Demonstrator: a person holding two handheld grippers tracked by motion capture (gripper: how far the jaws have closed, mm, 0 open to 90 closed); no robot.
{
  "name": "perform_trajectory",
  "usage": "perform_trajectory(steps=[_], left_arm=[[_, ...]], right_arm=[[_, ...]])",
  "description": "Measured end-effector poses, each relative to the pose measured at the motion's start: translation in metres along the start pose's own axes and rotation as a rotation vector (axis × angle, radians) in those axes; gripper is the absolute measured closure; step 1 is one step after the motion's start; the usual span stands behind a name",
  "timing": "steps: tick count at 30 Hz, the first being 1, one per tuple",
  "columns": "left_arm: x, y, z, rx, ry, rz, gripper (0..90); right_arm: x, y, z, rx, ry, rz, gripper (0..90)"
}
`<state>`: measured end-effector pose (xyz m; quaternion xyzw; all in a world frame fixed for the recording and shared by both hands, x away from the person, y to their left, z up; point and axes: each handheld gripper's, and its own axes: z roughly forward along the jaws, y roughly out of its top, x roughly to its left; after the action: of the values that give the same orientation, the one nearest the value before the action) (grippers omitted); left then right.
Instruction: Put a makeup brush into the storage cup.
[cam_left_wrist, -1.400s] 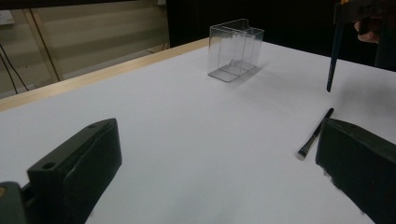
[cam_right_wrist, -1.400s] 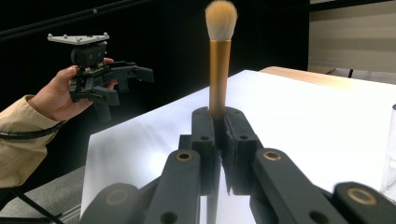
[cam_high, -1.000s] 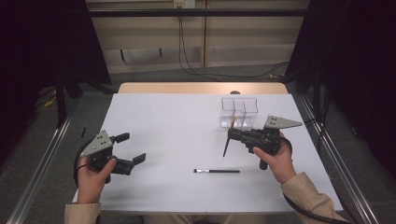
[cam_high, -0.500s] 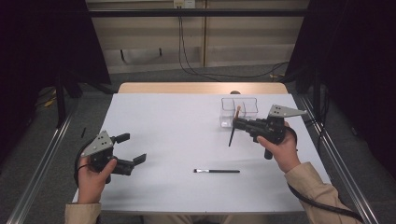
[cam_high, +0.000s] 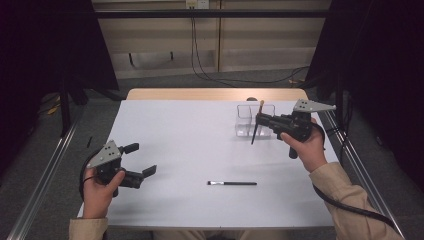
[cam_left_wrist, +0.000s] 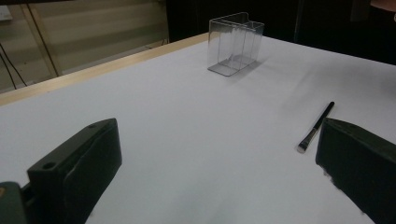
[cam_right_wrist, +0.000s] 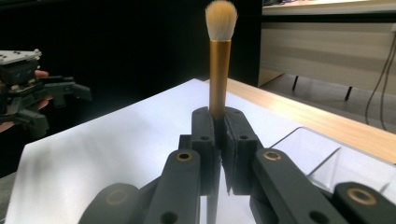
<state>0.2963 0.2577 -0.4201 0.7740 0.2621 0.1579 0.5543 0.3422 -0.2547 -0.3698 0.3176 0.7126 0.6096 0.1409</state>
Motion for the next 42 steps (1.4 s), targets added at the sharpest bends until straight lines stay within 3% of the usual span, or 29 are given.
perform_trajectory(steps=[26,32,42], left_arm=[[-0.001,-0.004,-0.004,0.007,0.007,-0.007,0.3],[-0.001,-0.005,-0.005,0.019,0.010,-0.001,0.3],[0.001,-0.005,-0.003,0.014,0.004,-0.004,0.3]], right_arm=[[-0.024,0.020,0.002,-0.009,-0.073,-0.017,84.3],[-0.030,0.024,0.002,0.010,-0.089,-0.025,84.3],[-0.048,0.029,-0.002,0.010,-0.150,-0.014,84.3]])
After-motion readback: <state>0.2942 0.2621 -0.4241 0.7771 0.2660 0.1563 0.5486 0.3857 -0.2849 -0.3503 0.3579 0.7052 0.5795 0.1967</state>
